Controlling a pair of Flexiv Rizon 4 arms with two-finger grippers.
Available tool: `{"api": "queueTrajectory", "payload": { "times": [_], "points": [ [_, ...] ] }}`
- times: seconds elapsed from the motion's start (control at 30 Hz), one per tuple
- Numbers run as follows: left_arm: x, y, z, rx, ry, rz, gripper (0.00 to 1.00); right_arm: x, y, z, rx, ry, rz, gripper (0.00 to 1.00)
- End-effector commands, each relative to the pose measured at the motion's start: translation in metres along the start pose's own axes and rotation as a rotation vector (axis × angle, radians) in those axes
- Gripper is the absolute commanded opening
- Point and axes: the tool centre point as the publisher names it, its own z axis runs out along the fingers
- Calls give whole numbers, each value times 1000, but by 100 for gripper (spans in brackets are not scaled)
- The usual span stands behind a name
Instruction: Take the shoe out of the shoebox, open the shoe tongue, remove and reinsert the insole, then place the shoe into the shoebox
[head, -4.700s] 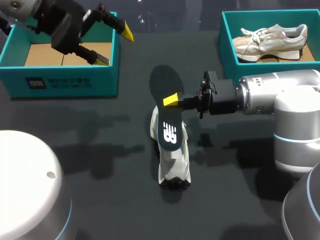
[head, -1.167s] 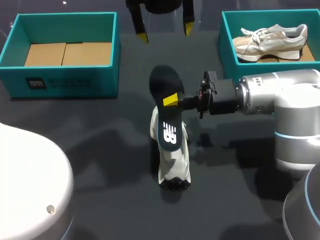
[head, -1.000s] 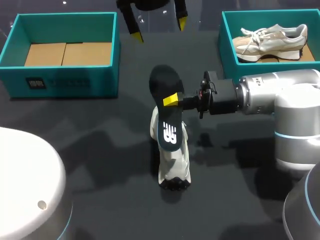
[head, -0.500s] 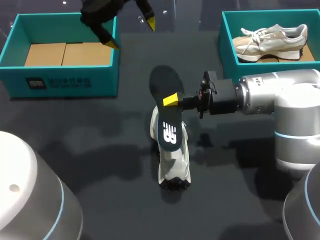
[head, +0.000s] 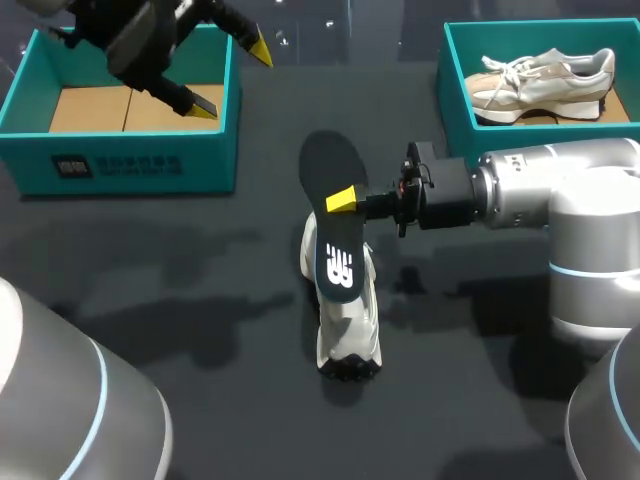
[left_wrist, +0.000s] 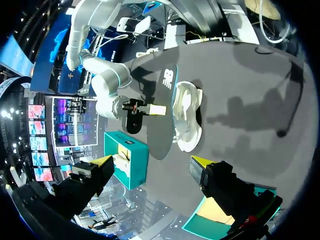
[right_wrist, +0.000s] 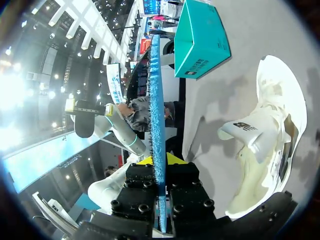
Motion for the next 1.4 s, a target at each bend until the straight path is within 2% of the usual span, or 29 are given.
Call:
{"api": "queueTrajectory", "payload": {
  "times": [0.03, 0.27, 0.4, 0.8, 0.83, 0.9, 1.2, 1.4],
  "points": [
    [5, -2, 2, -5, -195, 2, 100, -1, 0, 2, -1, -1, 0, 0],
    [24, 6, 17, -2, -300, 31, 100, -1, 0, 2, -1, -1, 0, 0],
    [34, 10, 26, 71, -478, 40, 100, -1, 0, 2, -1, -1, 0, 0],
    [34, 10, 26, 71, -478, 40, 100, -1, 0, 2, -1, -1, 0, 0],
    [35, 9, 32, 76, -474, 34, 100, -1, 0, 2, -1, -1, 0, 0],
    [35, 8, 41, 28, -479, 47, 100, -1, 0, 2, -1, -1, 0, 0],
    [38, 14, 66, 28, -505, 16, 100, 0, -1, -3, -22, 63, -4, 0],
    [38, 14, 68, 43, -507, 13, 100, 0, -2, -4, -39, 65, -6, 0]
  ]
}}
